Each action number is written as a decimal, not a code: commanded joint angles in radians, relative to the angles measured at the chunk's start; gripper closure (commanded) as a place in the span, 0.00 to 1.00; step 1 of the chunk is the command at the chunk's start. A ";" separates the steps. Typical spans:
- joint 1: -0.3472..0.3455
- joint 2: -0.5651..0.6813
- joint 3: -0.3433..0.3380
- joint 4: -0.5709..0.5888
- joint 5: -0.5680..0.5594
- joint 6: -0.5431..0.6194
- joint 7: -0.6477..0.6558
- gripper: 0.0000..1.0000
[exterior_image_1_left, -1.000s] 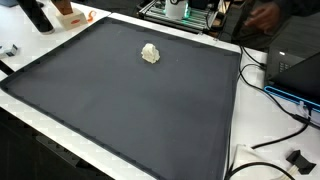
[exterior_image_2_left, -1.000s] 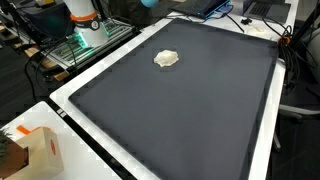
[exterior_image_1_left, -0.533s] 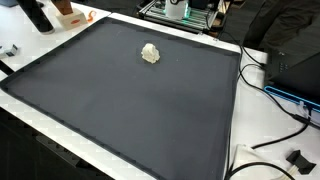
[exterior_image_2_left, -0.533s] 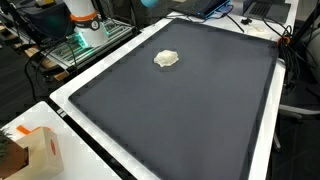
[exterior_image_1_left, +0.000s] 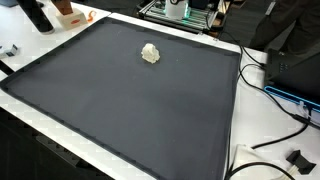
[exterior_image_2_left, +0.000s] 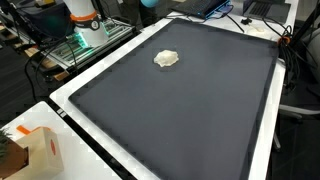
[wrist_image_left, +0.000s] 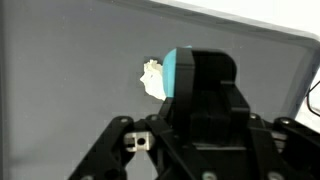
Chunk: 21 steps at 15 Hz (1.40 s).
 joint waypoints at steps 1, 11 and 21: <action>-0.003 0.001 0.003 0.002 0.001 -0.003 -0.001 0.50; -0.011 -0.026 -0.143 -0.044 0.145 0.109 -0.224 0.75; -0.060 0.155 -0.449 -0.035 0.589 0.016 -0.934 0.75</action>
